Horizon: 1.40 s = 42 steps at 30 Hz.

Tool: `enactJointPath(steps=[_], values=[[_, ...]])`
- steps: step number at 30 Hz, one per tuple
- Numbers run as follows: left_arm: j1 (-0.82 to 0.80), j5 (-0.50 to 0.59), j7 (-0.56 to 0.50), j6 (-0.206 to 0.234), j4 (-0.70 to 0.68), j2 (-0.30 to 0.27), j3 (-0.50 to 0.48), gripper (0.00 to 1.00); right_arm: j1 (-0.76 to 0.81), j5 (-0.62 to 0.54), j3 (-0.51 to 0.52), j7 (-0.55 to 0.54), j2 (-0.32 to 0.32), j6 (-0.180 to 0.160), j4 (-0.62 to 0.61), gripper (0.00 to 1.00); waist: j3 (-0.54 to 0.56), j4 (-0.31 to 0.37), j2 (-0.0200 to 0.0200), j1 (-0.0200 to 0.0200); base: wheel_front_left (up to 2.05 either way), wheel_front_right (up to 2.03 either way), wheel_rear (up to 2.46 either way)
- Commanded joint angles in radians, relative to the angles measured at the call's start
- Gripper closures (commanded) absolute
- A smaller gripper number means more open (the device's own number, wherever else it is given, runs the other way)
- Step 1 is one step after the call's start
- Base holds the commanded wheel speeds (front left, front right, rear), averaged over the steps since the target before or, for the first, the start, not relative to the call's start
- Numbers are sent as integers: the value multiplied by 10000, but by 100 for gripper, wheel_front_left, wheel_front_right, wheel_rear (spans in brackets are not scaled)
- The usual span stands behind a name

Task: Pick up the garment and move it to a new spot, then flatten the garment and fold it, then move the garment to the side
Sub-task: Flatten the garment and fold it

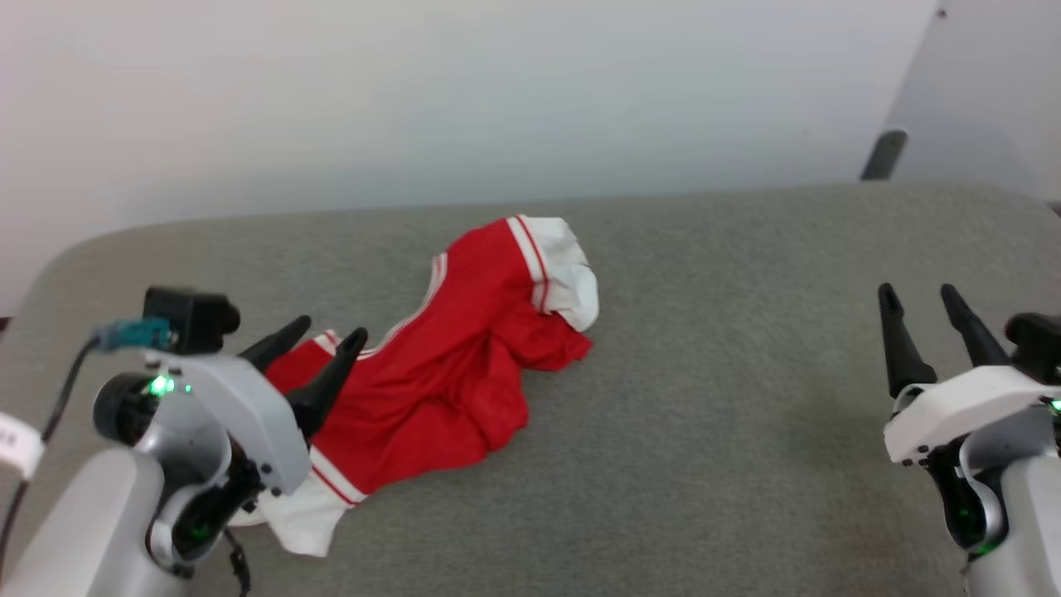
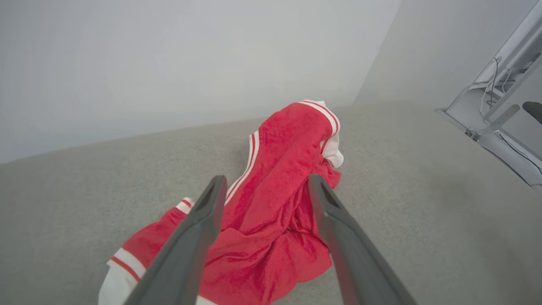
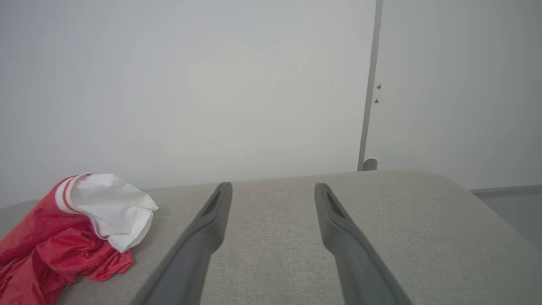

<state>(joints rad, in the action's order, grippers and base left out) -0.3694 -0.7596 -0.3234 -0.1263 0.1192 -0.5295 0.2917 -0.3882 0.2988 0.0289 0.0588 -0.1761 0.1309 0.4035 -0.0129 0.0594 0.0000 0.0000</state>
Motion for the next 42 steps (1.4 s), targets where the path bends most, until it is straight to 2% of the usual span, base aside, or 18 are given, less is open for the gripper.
enactJointPath(steps=[1,10,19,30,37,38,39,42], values=[[-204,-306,-316,0,66,58,22,0,259,-66,202,-168,147,-3,-416,0,-436,451,0,0,0,0,0],[-852,-1119,-2606,478,432,71,442,0,1292,-497,1034,-1154,885,-3,-2751,0,-1121,1111,0,0,0,0,0],[-1215,-1379,-4112,825,1227,178,934,0,1486,-453,1239,-1460,1150,-3,-3546,0,-1702,1449,0,0,0,0,0],[-1642,-666,-3775,440,2961,344,1655,0,1360,-451,1145,-1485,1244,-3,-3687,0,-2090,1622,0,0,0,0,0],[-1923,-369,-3708,334,4500,696,2191,0,1209,-414,1124,-1535,1266,-3,-3693,0,-2233,1611,0,0,0,0,0],[-1965,-364,-3681,321,4672,730,2220,46,1196,-410,1117,-1540,1266,-3,-3685,0,-2241,1607,0,0,0,0,0],[-2017,-397,-3647,289,4814,787,2237,100,1187,-403,1112,-1546,1268,-3,-3674,0,-2243,1603,0,0,0,0,0],[-2171,-475,-3685,183,5069,945,2351,100,1156,-397,1123,-1540,1268,-3,-3640,0,-2214,1570,0,0,0,0,0]])
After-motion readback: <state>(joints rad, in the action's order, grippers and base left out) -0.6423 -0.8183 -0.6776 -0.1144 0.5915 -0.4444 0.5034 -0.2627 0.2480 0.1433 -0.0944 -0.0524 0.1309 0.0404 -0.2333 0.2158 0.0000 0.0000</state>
